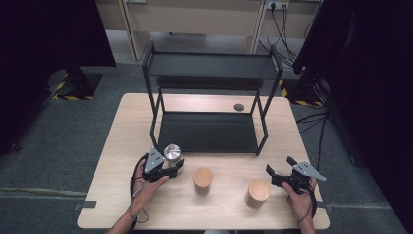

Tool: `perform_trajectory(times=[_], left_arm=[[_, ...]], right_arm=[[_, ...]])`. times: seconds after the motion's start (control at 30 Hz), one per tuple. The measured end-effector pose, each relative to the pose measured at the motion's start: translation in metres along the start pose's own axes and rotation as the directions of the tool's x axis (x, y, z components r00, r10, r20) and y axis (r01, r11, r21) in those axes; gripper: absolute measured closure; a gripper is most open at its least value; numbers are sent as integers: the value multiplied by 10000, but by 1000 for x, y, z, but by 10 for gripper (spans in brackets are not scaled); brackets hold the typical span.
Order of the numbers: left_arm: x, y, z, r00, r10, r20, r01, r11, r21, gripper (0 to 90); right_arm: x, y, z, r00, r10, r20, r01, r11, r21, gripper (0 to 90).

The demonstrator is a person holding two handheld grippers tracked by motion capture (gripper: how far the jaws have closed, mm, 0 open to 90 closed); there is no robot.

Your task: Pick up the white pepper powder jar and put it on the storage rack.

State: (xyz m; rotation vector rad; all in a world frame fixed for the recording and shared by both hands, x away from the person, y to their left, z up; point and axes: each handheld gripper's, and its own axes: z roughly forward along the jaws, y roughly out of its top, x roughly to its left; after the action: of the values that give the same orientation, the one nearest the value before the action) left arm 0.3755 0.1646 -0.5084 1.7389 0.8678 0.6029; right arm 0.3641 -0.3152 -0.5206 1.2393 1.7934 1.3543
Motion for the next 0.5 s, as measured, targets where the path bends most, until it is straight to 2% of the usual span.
perform_trajectory(times=[0.5], left_arm=[[2,12,3,10000,-17,-62,17,10000,-14,313]], right_arm=[[0,0,0,10000,26,-17,-26,10000,7,32]])
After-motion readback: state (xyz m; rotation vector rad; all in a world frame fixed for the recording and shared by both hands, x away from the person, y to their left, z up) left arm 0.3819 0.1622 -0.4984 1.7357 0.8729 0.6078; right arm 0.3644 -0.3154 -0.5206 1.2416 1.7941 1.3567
